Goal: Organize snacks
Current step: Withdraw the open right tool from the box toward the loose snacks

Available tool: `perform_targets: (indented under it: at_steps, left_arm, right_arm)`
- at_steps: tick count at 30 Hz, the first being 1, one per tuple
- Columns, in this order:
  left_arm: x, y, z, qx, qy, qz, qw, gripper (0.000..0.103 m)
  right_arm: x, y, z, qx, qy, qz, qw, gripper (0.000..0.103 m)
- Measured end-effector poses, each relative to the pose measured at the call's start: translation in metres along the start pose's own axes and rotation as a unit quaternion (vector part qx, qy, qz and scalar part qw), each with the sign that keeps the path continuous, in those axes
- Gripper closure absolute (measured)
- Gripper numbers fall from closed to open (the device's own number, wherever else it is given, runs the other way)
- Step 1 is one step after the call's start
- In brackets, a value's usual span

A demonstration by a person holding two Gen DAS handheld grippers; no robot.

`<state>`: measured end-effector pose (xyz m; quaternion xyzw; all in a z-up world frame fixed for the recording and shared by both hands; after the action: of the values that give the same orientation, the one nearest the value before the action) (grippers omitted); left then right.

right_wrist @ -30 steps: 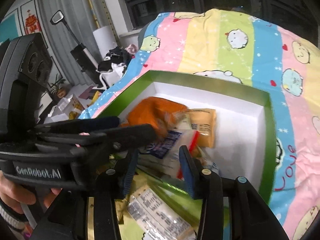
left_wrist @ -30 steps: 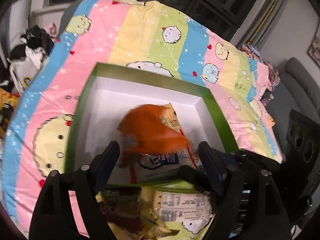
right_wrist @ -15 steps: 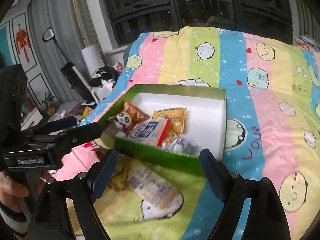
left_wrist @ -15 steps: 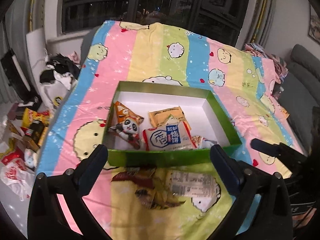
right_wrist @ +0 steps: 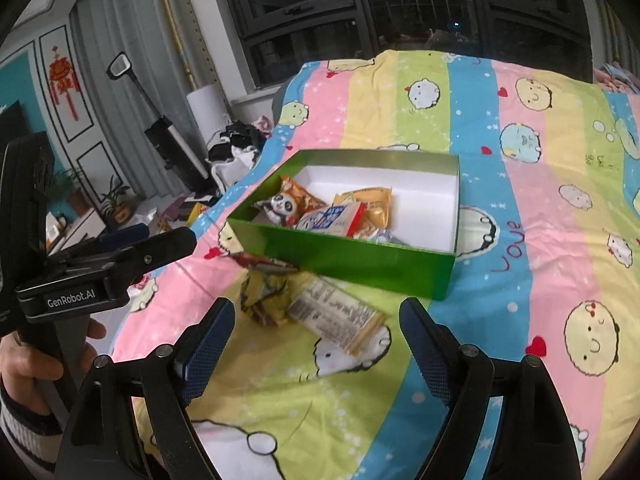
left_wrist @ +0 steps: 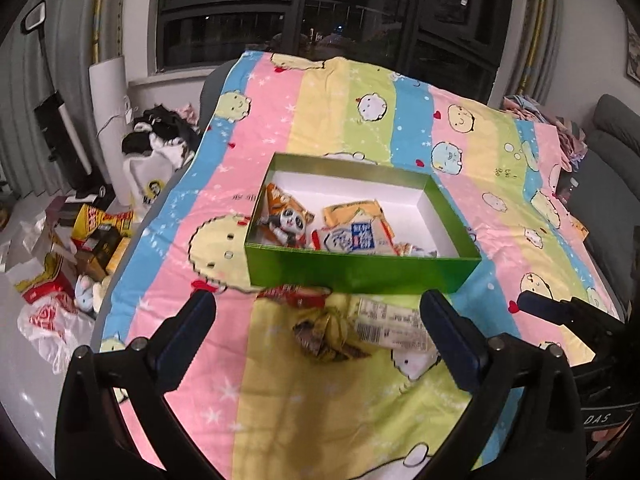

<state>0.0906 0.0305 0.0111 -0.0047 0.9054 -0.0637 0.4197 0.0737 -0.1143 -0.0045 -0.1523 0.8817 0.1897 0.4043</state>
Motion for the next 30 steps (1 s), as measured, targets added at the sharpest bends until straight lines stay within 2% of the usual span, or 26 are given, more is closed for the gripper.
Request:
perform_targets:
  at_steps: [15,30]
  left_arm:
    - [0.019,0.002,-0.004,-0.001,0.011,-0.006,0.9999,0.001]
    - [0.033,0.007,0.018,0.003,0.039,-0.015,0.9991,0.001]
  right_arm:
    - [0.015,0.011,0.005,-0.009,0.018,-0.002,1.0,0.018]
    - [0.025,0.01,0.027,-0.011,0.044,-0.002,0.999,0.018]
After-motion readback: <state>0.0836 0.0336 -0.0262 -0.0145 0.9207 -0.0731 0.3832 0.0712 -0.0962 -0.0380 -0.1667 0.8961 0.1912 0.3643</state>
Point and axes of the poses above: each gripper's, at about its wrist camera, not at the fingertips, and z roughly the way its jaws point, y to its left, x to its underside, the point moved 9 cm from there along z, roughly the way its jaws point, and after that the axes turned 1 degree about -x, right-handed, at the moved point
